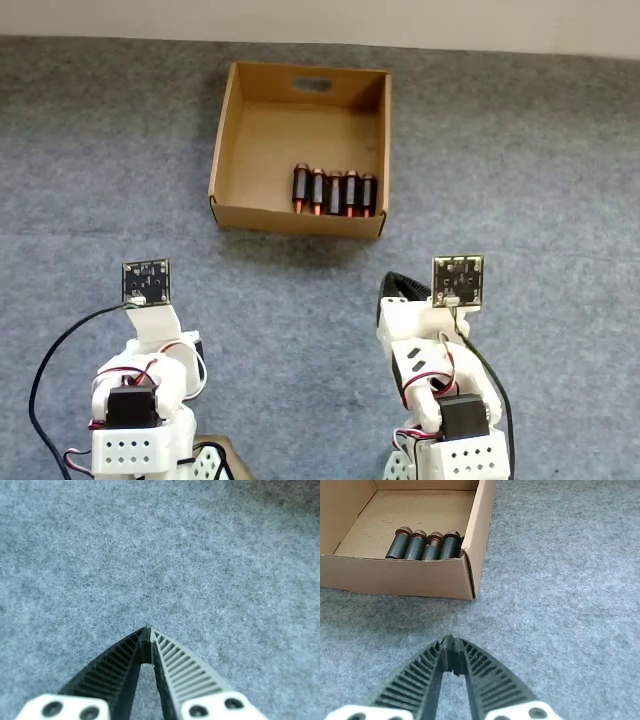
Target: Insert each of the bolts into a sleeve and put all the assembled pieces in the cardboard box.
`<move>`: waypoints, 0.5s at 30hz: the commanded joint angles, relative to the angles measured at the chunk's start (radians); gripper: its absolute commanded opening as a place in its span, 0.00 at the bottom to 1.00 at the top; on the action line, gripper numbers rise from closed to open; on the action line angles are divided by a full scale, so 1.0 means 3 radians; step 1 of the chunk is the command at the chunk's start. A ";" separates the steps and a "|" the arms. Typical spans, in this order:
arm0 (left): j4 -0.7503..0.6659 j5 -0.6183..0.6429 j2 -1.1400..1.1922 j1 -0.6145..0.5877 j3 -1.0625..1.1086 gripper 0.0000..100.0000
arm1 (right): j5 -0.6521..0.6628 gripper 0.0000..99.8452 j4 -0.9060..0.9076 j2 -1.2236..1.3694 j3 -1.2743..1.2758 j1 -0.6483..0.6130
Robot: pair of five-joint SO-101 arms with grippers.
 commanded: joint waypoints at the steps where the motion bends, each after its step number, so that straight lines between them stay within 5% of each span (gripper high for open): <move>1: 0.0005 0.0026 -0.0033 -0.0043 0.0064 0.01 | 0.0031 0.01 -0.0038 -0.0018 0.0468 0.0038; 15: 0.0005 0.0026 -0.0033 -0.0043 0.0064 0.01 | 0.0031 0.01 -0.0038 -0.0018 0.0468 0.0038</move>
